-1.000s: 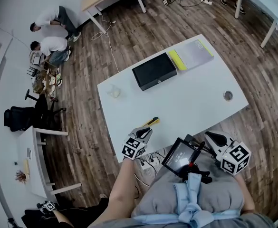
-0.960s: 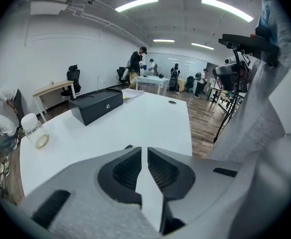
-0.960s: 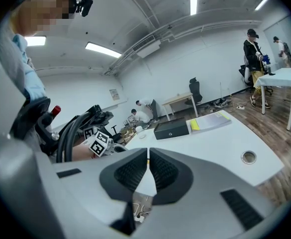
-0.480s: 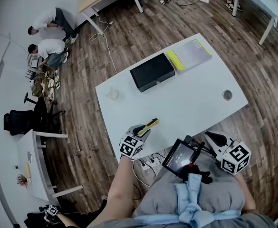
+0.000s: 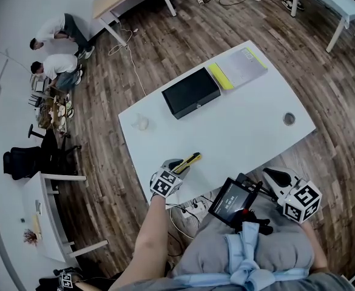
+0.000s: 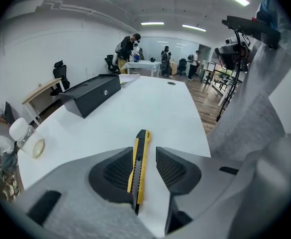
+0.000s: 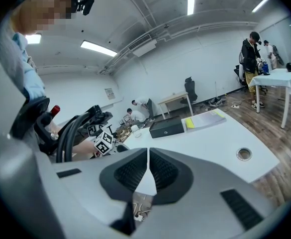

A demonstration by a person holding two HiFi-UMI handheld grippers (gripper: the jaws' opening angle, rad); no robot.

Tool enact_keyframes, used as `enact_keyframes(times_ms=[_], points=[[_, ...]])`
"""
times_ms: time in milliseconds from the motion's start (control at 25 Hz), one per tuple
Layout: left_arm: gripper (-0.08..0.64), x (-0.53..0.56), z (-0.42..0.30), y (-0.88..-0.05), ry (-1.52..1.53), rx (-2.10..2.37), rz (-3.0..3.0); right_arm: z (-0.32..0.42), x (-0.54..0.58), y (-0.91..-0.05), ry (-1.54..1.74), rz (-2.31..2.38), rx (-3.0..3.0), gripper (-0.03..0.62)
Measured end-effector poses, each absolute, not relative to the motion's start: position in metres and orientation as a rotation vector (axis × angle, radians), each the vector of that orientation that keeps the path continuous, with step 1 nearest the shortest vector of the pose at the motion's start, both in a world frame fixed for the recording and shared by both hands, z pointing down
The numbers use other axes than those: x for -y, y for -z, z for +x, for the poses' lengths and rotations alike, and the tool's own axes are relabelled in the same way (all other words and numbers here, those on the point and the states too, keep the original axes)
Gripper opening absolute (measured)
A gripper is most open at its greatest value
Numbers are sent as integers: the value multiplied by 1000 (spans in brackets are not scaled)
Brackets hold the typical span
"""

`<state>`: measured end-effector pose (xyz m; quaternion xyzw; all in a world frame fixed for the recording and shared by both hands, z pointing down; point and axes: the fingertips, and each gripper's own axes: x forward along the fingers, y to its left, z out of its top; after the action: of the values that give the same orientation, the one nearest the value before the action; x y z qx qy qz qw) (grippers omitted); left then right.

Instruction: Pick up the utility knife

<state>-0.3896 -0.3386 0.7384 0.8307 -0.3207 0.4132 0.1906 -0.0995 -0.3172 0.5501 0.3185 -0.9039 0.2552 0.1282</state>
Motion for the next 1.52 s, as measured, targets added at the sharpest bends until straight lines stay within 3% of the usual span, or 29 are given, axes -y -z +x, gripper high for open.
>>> enact_keyframes(times_ms=[920,1520], points=[[138,344,-395,-790,-1403,780,2216,-92,317,-557,-748,974,2586,31],[127,340,-396,-787,-1300,905,2200,-94,318,-546,-733,970,2592,31]])
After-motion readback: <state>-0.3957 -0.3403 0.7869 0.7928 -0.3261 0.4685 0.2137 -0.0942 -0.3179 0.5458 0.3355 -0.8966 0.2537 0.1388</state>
